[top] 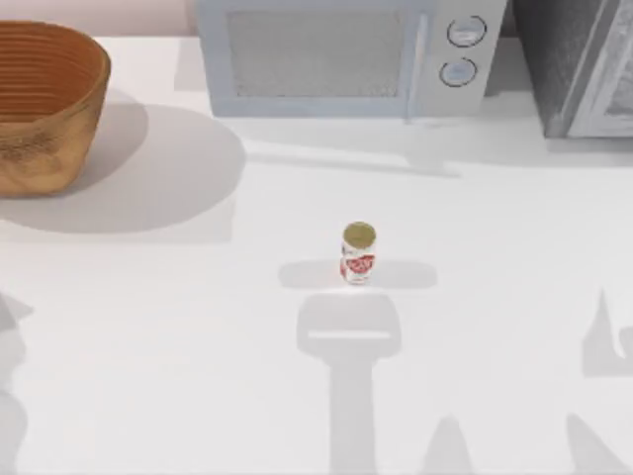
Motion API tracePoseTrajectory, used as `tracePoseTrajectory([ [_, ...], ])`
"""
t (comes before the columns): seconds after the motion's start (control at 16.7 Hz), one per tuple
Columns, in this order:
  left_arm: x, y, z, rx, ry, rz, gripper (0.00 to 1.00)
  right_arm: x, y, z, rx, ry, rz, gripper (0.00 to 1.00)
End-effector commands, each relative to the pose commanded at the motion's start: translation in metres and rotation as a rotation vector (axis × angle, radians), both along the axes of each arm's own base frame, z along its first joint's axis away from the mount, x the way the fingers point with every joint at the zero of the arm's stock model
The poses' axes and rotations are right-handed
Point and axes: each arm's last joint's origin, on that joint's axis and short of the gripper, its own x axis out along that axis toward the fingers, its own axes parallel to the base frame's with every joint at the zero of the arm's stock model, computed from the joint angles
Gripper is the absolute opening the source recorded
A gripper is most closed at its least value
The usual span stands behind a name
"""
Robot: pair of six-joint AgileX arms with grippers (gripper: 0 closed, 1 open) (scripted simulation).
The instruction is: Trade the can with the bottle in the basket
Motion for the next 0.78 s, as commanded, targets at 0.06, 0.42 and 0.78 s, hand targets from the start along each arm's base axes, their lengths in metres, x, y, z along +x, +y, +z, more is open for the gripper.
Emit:
tracePoseTrajectory([
  [0.06, 0.006, 0.014, 0.012, -0.007, 0.009, 0.021, 0.0, 0.0, 0.0, 0.0, 0.0, 0.0, 0.0, 1.0],
  [0.42, 0.045, 0.037, 0.102, -0.035, 0.041, 0.026, 0.0, 0.0, 0.0, 0.0, 0.0, 0.0, 0.0, 1.0],
  [0.78, 0.09, -0.043, 0.183, -0.021, 0.022, -0.155, 0.0, 0.0, 0.0, 0.0, 0.0, 0.0, 0.0, 1.0],
])
